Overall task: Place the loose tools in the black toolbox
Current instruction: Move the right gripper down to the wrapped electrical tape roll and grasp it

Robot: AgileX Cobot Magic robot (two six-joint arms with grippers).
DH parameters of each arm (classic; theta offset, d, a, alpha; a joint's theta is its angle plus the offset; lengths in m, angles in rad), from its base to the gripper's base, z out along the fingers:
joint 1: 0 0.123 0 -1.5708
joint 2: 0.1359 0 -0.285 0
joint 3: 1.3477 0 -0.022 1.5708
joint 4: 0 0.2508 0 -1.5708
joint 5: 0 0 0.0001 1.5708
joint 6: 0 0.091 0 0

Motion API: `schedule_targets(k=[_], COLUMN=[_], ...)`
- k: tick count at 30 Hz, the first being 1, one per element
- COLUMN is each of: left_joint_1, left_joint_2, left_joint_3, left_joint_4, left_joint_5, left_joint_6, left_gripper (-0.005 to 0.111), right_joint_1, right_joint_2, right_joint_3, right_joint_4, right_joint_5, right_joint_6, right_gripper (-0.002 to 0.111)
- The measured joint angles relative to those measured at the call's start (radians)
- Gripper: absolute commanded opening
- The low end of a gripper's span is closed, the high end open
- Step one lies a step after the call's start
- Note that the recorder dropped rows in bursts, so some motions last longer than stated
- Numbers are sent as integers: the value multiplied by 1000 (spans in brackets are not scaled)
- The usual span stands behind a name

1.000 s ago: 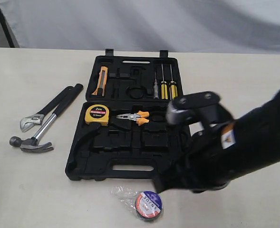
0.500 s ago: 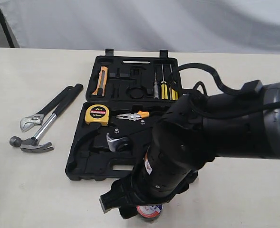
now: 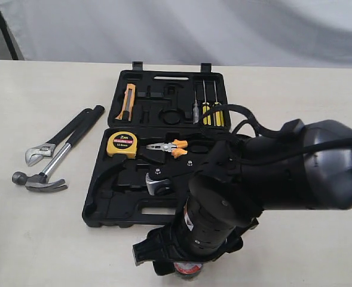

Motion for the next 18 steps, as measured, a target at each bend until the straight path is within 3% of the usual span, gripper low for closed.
schedule_targets(k=[10, 13, 17, 18], left_joint_1=[0, 0, 0, 0], left_joint_2=[0, 0, 0, 0], left_joint_3=[0, 0, 0, 0], left_joint_4=[0, 0, 0, 0], left_joint_5=[0, 0, 0, 0], left_joint_6=[0, 0, 0, 0], left_gripper=[1, 1, 1, 1], right_joint_1=[0, 0, 0, 0], right_joint_2=[68, 72, 74, 74], right_joint_3=[0, 0, -5, -7], right_joint_4=[0, -5, -24, -28], right_joint_5=[-50, -50, -22, -11], right_joint_6=[2, 2, 3, 2], right_gripper=[70, 50, 3, 0])
